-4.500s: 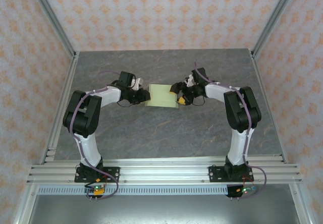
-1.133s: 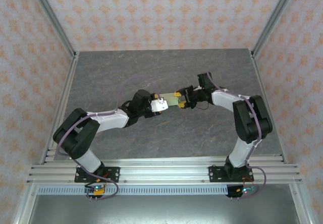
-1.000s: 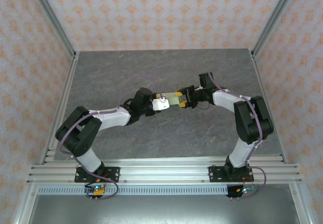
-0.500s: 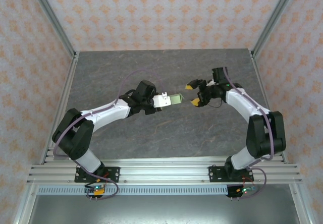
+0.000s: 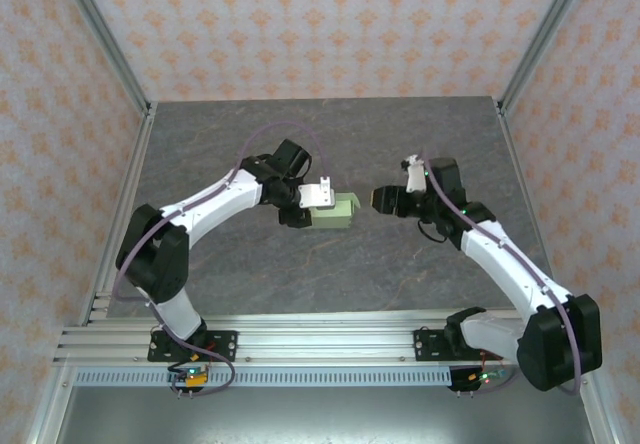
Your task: Fold the paper box
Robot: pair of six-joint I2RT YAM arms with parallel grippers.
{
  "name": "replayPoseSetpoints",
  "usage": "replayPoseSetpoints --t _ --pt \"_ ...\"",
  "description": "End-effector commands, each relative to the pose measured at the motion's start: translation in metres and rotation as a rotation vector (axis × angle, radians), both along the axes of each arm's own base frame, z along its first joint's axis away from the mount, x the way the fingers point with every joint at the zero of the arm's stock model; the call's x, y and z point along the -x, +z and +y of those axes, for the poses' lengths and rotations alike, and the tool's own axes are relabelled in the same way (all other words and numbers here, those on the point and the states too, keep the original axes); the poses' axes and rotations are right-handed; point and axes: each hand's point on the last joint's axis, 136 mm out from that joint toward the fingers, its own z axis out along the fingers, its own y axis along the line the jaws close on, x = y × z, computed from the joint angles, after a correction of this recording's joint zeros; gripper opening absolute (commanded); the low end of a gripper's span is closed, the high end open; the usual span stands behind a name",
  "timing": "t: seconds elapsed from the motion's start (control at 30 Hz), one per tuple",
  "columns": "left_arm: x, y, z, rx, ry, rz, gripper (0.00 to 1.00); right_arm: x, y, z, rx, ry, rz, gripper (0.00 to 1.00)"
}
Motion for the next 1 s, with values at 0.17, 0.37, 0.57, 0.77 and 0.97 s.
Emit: replayPoseSetpoints --t 0.17,0.37,0.57,0.77,0.97 --pt "0.005 -0.01 -0.008 -0.008 -0.061 0.123 0.44 -0.009 -0.013 0.042 0.14 0.223 -0.14 0.55" --pt "-0.002 -0.006 -0.012 0.0 -0.056 0.103 0.46 -0.026 -0.02 0.052 0.174 0.19 -0.109 0.37" --pt "-0.007 -0.006 -0.015 0.017 -0.028 0.101 0.49 -0.029 -0.018 0.059 0.194 0.179 -0.072 0.24" --pt "-0.014 -0.008 -0.014 0.026 0.029 0.099 0.5 -0.027 -0.025 0.066 0.255 0.123 -0.025 0.1" --pt "-0.017 -0.004 -0.018 0.095 0.088 0.071 0.52 -0.027 -0.03 0.07 0.285 0.06 -0.032 0.07"
